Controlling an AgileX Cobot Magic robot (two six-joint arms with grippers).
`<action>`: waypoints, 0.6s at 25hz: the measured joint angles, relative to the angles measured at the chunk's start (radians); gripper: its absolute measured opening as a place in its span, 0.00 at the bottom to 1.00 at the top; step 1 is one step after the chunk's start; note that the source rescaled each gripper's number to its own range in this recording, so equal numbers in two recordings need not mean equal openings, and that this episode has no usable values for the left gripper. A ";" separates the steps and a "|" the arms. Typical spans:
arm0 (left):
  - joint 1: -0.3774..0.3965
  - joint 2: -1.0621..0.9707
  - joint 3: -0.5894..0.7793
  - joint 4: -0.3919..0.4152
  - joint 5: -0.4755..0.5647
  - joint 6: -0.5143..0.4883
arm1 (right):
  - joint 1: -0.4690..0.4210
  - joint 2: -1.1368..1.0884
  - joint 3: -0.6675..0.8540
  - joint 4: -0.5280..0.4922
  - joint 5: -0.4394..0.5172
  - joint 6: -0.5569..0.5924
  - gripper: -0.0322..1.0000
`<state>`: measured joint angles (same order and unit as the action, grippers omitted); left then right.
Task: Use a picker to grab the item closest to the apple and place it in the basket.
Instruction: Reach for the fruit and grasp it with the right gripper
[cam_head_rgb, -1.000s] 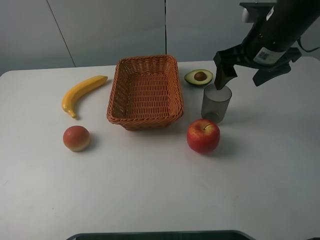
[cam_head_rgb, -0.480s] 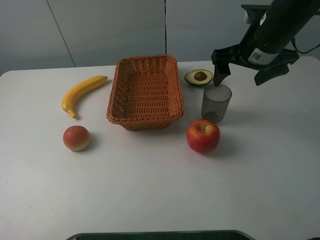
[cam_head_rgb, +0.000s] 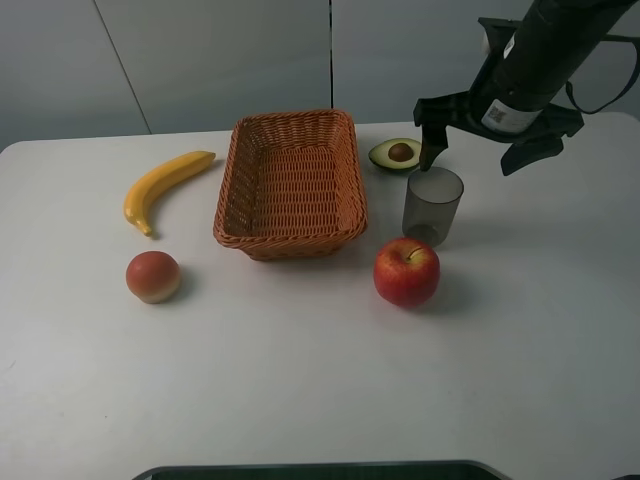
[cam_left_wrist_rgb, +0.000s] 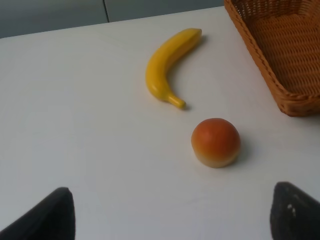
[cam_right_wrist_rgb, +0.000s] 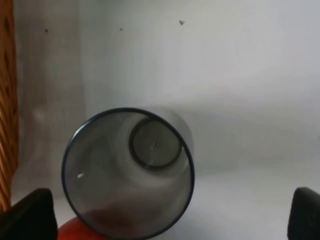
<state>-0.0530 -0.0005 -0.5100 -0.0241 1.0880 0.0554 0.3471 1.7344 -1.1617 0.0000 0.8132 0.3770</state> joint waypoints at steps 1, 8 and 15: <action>0.000 0.000 0.000 0.000 0.000 0.000 | 0.000 0.007 0.000 0.000 0.000 0.004 1.00; 0.000 0.000 0.000 0.000 0.000 0.000 | 0.000 0.051 -0.002 -0.010 -0.016 0.025 1.00; 0.000 0.000 0.000 0.000 0.000 0.000 | 0.000 0.089 -0.002 -0.017 -0.029 0.050 1.00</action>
<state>-0.0530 -0.0005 -0.5100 -0.0241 1.0880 0.0554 0.3471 1.8231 -1.1633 -0.0171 0.7842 0.4270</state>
